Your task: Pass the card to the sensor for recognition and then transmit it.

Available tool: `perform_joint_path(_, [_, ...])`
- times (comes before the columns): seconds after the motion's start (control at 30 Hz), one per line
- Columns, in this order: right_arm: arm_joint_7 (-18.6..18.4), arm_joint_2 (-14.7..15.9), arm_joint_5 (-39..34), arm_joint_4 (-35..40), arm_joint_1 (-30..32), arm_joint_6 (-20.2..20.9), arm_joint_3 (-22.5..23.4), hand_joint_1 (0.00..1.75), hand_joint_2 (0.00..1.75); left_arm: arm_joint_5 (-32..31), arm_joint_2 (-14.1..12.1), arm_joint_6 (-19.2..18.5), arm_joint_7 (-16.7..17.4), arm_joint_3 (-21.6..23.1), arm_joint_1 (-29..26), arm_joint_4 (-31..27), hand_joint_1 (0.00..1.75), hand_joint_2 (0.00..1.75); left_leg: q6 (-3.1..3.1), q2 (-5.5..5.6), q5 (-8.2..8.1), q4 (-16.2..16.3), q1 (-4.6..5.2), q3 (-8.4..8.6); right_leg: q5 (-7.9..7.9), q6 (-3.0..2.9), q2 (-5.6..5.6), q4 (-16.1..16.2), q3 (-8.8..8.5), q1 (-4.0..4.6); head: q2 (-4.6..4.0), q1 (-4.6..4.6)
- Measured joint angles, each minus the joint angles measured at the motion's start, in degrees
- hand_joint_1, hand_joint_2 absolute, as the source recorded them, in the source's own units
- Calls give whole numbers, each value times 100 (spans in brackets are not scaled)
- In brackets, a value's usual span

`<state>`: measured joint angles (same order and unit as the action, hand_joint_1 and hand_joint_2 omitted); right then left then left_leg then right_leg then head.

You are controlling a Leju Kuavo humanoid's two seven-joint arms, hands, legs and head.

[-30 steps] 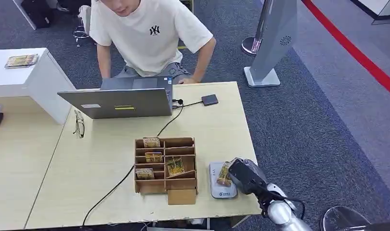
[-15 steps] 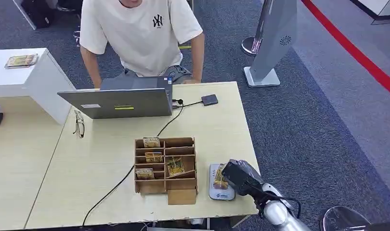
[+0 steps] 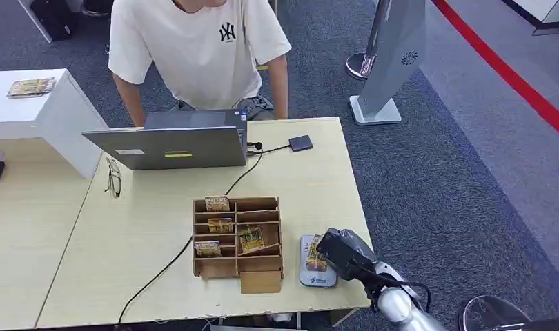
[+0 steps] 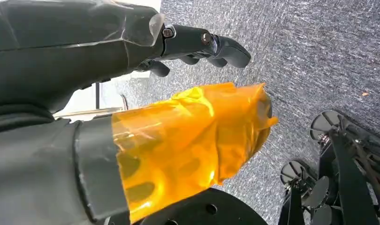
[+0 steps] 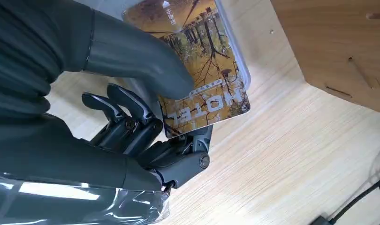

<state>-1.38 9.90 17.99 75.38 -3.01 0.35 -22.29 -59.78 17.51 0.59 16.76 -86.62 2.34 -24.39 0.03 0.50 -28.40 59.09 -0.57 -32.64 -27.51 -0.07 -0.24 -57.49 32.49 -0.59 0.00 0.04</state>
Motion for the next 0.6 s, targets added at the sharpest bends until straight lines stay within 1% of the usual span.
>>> perform_joint_path(0.6, [-46, 0, 85, -2, -1, -20, -28, 175, 175, 39, 44, -22, 55, 0, 0, -2, 0, 0, 0, 0, 0, 1, 0, 1, 0, 0, 0, 0, -1, 0, 0, -2])
